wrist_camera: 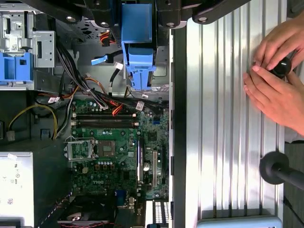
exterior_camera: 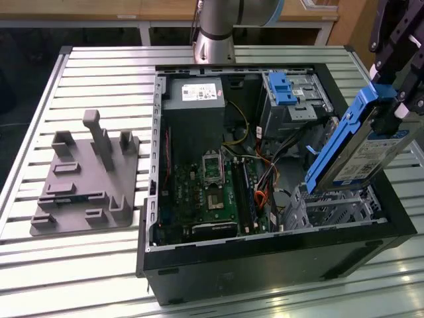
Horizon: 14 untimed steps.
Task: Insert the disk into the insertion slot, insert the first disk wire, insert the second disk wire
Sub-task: 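Insert the disk into the insertion slot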
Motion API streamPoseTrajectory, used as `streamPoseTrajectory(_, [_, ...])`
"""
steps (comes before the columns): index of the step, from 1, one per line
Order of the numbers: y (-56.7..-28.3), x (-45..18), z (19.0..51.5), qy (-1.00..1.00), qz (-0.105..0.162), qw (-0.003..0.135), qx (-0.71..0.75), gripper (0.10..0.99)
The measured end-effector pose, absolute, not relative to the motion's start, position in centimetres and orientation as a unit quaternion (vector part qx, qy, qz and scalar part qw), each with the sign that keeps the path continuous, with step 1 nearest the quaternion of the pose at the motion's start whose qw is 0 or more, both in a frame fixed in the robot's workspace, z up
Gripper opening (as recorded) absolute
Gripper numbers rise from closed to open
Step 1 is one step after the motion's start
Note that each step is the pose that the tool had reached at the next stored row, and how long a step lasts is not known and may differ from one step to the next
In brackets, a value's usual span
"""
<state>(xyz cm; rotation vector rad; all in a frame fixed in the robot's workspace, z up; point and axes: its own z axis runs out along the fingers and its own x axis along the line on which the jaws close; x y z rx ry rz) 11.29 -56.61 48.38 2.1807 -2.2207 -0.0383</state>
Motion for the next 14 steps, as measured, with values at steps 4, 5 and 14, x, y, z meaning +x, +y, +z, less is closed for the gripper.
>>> streamPoseTrajectory(4, [-56.61,11.29,48.35,-0.713,-0.009,0.011,0.701,0.365])
streamPoseTrajectory(5, [-56.61,11.29,48.34,-0.713,-0.007,0.009,0.701,0.365])
streamPoseTrajectory(14, [-56.64,11.29,48.27,-0.714,0.002,-0.001,0.701,0.365])
